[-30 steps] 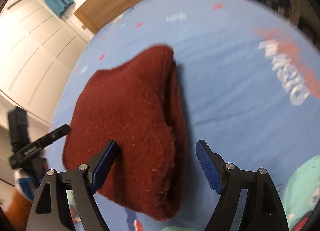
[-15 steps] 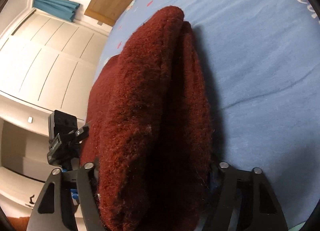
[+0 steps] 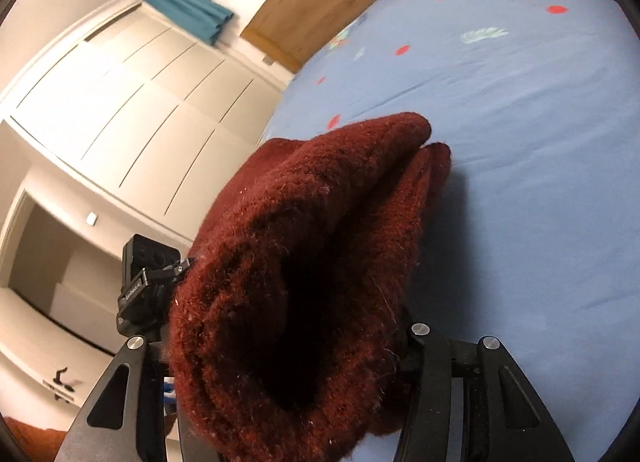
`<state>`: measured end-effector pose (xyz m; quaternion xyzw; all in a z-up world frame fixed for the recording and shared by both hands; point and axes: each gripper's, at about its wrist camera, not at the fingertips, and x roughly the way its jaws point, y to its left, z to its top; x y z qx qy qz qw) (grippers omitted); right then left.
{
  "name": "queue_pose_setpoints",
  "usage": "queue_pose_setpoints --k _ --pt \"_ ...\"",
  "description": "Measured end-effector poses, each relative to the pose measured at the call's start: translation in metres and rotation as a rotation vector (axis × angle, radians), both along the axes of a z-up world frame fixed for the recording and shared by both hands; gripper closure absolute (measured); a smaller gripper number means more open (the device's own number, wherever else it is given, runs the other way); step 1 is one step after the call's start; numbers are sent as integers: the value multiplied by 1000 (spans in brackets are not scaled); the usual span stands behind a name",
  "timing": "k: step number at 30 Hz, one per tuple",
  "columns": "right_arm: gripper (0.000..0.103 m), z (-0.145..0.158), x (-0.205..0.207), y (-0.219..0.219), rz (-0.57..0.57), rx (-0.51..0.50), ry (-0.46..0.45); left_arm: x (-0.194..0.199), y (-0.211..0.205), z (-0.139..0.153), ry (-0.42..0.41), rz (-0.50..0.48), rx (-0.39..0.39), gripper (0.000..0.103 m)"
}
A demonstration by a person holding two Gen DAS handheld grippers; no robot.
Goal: Fold small clothes
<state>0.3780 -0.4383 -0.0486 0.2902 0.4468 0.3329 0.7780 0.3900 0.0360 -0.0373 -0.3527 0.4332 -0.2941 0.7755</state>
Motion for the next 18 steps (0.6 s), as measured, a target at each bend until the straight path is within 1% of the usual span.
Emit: queue_pose_setpoints --k 1,3,4,5,6,7,8,9,10,11,14,16,17,18 --pt "50 -5 0 10 10 -5 12 -4 3 -5 13 9 40 52" --pt "50 -21 1 22 12 -22 48 -6 11 -24 79 31 166 48" --pt "50 -32 0 26 7 -34 78 -7 15 -34 112 35 223 43" --pt "50 -45 -3 29 1 -49 115 -11 19 -42 127 39 261 39" --pt "49 -51 -6 29 -1 -67 135 -17 25 -44 116 47 261 33" --pt "46 -58 -10 29 0 -97 154 -21 30 -43 107 53 261 29" --pt "43 -63 -16 28 4 -129 164 -26 32 -41 97 54 278 27" --pt "41 -67 -22 24 4 -150 169 -31 33 -39 81 50 313 23" --pt "38 -70 -28 19 -3 -155 177 -33 32 -38 71 46 338 20" --pt "37 -73 -34 13 -13 -148 188 -38 32 -37 62 40 366 19" --pt "37 -77 -48 -5 -41 -134 206 -51 28 -35 50 39 402 19" --pt "37 -73 -50 -7 -52 -157 206 -60 15 -27 21 43 455 19" --pt "37 -70 -53 -9 -54 -179 204 -67 0 -31 3 44 480 19" --pt "37 -67 -54 -8 -56 -199 200 -71 -7 -27 -23 45 505 20"
